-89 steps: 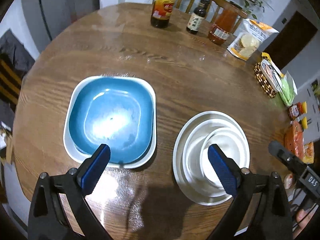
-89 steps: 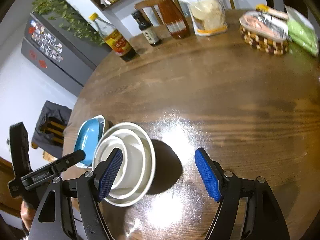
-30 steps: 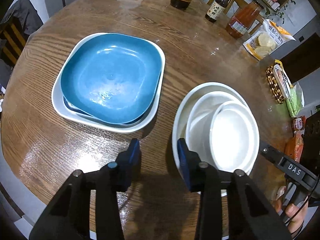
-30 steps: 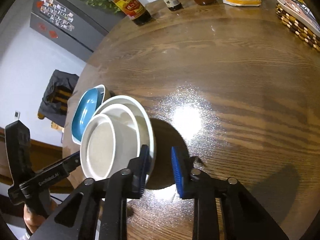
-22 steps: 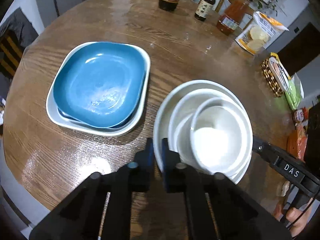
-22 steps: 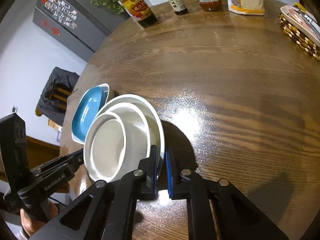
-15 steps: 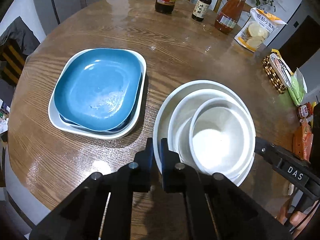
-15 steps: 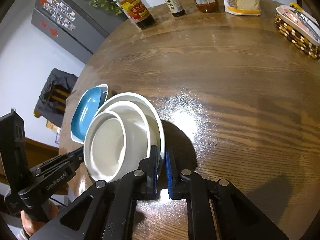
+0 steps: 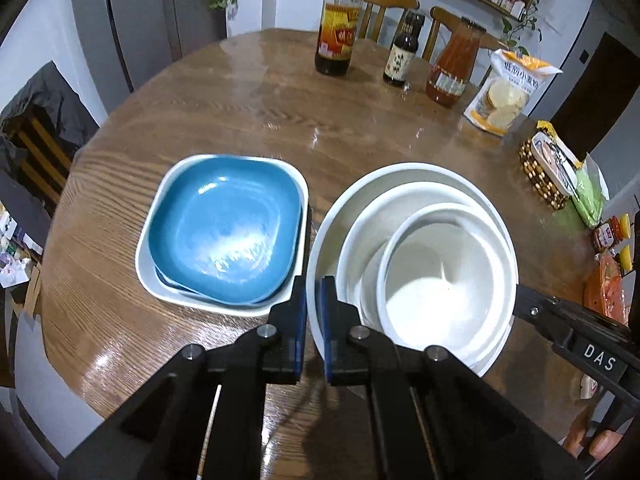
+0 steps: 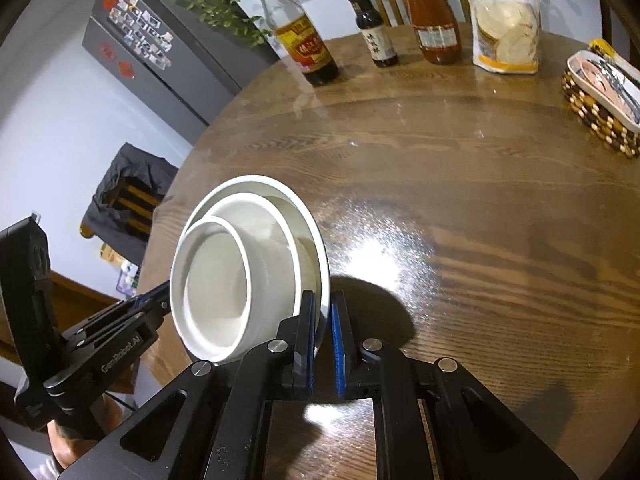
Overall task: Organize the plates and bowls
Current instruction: 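Lift the bowl stack with both tools and carry it over the teal dish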
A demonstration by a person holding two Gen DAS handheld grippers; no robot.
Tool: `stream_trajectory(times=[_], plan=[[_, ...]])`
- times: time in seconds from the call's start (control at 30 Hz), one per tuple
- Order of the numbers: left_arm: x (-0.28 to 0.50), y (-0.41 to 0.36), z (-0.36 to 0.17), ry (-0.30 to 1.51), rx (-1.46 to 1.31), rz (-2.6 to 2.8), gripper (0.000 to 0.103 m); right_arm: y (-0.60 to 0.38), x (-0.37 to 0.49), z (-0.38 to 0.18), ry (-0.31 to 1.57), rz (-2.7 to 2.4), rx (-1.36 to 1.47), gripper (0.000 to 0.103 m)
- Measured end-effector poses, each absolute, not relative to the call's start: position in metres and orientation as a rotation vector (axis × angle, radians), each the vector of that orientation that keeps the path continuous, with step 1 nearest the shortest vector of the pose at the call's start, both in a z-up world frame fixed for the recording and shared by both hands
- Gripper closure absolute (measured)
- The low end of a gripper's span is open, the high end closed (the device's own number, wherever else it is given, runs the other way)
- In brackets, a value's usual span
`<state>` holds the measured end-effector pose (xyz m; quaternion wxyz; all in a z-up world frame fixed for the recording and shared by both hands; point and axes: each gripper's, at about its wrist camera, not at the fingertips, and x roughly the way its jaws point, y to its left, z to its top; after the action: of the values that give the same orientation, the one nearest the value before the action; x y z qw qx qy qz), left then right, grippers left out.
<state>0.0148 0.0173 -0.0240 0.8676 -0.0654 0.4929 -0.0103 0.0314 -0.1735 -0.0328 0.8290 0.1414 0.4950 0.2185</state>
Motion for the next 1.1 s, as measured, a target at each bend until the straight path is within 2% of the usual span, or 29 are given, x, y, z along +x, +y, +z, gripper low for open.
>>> stream_trajectory(times=[0.7, 1.1], plan=[[0.021, 0.073, 0.002, 0.967, -0.135, 0.031, 0.100, -0.104, 0.054, -0.009, 1.027, 0.542, 0.251, 0.091], [0.049, 0.125, -0.016, 1.033, -0.166, 0.119, 0.100, -0.047, 0.088, -0.038, 1.120, 0.565, 0.224, 0.091]])
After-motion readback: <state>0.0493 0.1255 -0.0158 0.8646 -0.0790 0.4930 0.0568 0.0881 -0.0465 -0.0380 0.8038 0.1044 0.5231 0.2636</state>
